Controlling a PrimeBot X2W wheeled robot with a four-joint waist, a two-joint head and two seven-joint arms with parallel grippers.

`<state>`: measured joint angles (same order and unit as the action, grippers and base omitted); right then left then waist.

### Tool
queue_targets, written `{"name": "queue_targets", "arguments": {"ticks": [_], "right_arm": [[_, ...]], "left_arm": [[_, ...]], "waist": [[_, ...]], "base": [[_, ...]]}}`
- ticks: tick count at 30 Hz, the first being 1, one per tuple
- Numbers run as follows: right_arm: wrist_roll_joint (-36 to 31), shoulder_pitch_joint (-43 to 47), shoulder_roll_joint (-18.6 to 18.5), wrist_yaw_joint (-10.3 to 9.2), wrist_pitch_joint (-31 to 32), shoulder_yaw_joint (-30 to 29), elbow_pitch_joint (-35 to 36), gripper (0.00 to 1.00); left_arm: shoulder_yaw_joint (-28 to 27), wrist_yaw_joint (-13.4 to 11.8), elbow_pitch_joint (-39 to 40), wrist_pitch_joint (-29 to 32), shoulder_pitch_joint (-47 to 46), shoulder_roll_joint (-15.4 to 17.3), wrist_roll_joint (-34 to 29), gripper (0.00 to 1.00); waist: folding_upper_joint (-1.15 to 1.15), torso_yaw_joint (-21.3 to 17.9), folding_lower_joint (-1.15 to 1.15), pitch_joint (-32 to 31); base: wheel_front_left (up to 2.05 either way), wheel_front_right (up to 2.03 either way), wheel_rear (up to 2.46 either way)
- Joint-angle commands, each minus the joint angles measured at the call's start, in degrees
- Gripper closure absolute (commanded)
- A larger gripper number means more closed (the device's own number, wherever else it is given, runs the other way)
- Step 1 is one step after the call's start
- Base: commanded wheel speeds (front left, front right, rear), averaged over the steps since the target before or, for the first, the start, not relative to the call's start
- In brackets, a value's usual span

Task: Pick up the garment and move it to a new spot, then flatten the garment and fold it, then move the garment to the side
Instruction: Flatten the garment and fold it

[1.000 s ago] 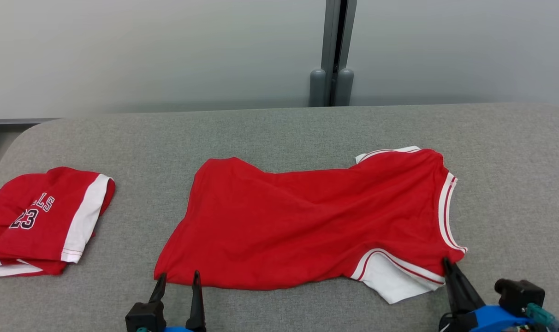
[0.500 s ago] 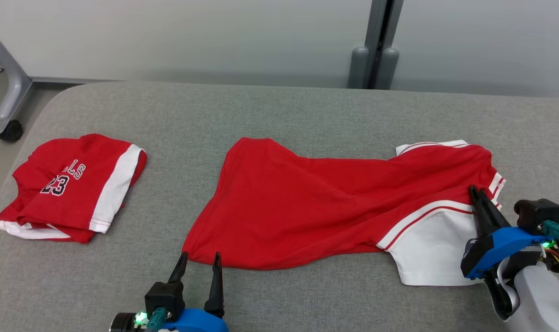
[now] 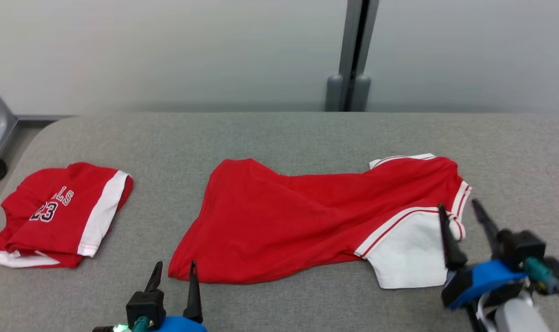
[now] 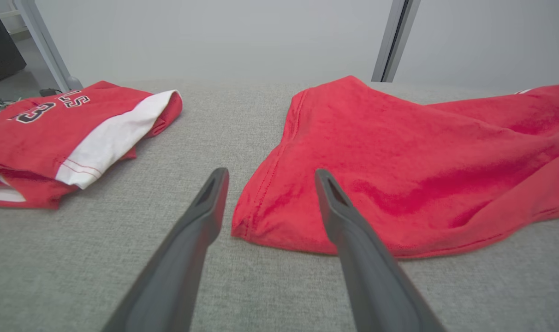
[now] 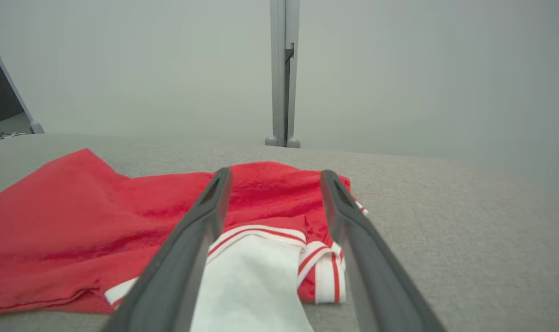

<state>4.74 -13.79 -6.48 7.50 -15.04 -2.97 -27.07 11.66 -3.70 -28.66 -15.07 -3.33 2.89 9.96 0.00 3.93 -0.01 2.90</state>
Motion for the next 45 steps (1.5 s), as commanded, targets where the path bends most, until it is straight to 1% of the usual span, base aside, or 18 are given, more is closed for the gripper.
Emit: {"name": "queue_targets", "arguments": {"ticks": [1, 4, 12, 20, 27, 32, 39, 45], "right_arm": [[-0.5, 2.1, 0.5, -0.01, -0.2, 0.6, 0.7, 0.0], [-0.1, 5.7, 1.0, -0.02, -0.2, 2.3, 1.9, 0.0], [-0.2, 10.9, 1.9, -0.02, -0.2, 4.5, 0.6, 0.0], [0.1, 11.5, 2.5, -0.02, -0.2, 4.7, -0.3, 0.0], [0.6, 10.3, 2.7, -0.02, -0.2, 4.7, -1.1, 0.0], [0.5, 7.9, 1.8, -0.01, -0.2, 3.3, -5.4, 0.0], [-0.2, 2.3, 1.3, -0.02, -0.2, -0.3, -12.1, 0.0], [-1.1, -0.8, 1.5, -0.02, 0.1, -1.6, -21.2, 0.0]], "left_arm": [[-0.6, 0.0, -0.1, -0.2, 0.7, 0.1, -0.3, 0.0], [-2.2, 0.0, 0.1, -0.2, 1.2, 0.0, -1.2, 0.0], [-4.2, 0.7, 0.7, -0.2, 4.6, 0.0, -3.3, 0.0], [-4.4, 1.0, 1.7, -0.2, 6.7, 0.0, -3.6, 0.0], [-3.4, 1.2, 2.0, -0.2, 5.5, 0.0, -3.2, 0.0], [-1.3, 1.3, 1.7, -0.1, 4.3, 0.0, -2.3, 0.0], [1.4, 0.3, 1.7, -0.1, 1.7, 0.0, -0.9, 0.0], [2.5, -0.2, 1.5, -0.2, 0.2, 0.0, -0.5, 0.0]], "waist": [[0.0, -1.6, 0.01, -1.7], [0.0, -2.6, 0.01, -2.8], [0.0, -3.6, 0.01, -5.3], [0.0, -3.7, 0.01, -6.7], [0.0, -3.2, 0.01, -5.1], [0.0, -2.3, 0.01, -2.1], [0.0, -1.0, 0.01, 3.0], [0.0, -0.1, 0.01, 4.4]], "base": [[0.0, 0.0, 0.0], [0.0, 0.0, 0.0], [0.0, 0.0, 0.0], [0.0, 0.0, 0.0], [0.0, 0.0, 0.0], [0.0, 0.0, 0.0], [0.0, 0.0, 0.0], [0.0, 0.0, 0.0]]}}
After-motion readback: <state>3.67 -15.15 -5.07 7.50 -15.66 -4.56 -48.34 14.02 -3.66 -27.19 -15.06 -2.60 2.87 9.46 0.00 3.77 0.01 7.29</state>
